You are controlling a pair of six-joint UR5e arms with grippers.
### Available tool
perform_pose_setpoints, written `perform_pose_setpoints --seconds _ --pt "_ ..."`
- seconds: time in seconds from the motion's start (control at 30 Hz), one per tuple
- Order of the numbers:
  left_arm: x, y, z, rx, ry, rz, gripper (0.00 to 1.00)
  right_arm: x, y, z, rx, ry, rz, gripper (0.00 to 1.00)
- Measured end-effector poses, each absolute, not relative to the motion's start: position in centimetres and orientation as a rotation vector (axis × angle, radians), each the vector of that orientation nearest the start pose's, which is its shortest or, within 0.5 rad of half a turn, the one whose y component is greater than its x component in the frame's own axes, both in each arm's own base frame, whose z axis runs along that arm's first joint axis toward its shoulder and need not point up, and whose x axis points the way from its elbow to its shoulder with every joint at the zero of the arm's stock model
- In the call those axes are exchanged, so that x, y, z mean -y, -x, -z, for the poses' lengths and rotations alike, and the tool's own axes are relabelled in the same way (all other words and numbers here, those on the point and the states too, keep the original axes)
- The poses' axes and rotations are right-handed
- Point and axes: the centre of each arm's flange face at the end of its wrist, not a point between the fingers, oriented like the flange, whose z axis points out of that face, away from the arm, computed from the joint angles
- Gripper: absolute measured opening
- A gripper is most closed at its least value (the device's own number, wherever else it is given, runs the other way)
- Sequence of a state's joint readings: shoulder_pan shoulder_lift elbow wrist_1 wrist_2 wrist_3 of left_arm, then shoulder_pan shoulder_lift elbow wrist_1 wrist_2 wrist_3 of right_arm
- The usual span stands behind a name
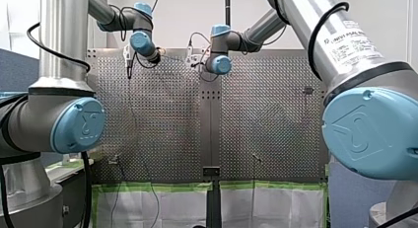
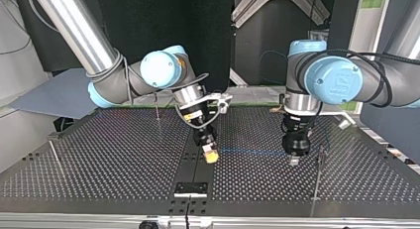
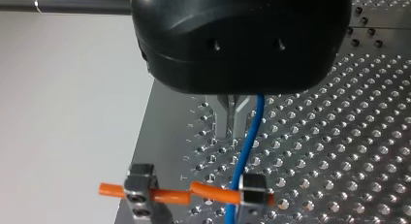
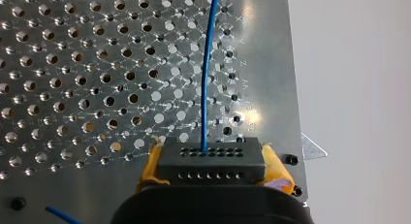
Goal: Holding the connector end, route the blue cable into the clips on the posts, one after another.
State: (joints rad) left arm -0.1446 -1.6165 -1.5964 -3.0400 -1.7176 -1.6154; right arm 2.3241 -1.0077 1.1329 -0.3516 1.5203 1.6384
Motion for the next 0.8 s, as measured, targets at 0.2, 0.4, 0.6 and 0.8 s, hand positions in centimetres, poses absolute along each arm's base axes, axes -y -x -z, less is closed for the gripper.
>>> perform_pose_setpoints --seconds 0.2,0.4,0.6,0.8 --pt "19.03 -48.88 -46.22 -1.545 0.048 0.021 0.40 44.21 -60.37 -39.78 0.670 -1.538 -1.974 0.00" --pt "19.02 -48.60 -46.14 -1.556 0.054 -0.007 0.35 44.20 -60.36 -39.81 0.670 -1.537 -1.975 0.00" --pt "19.16 -48.14 -46.66 -1.548 0.055 -0.012 0.08 44.15 -60.41 -39.79 0.670 -1.538 -1.975 0.00" --pt "19.40 -47.99 -46.76 -1.546 0.049 -0.006 0.00 44.14 -60.42 -39.78 0.670 -1.538 -1.976 0.00"
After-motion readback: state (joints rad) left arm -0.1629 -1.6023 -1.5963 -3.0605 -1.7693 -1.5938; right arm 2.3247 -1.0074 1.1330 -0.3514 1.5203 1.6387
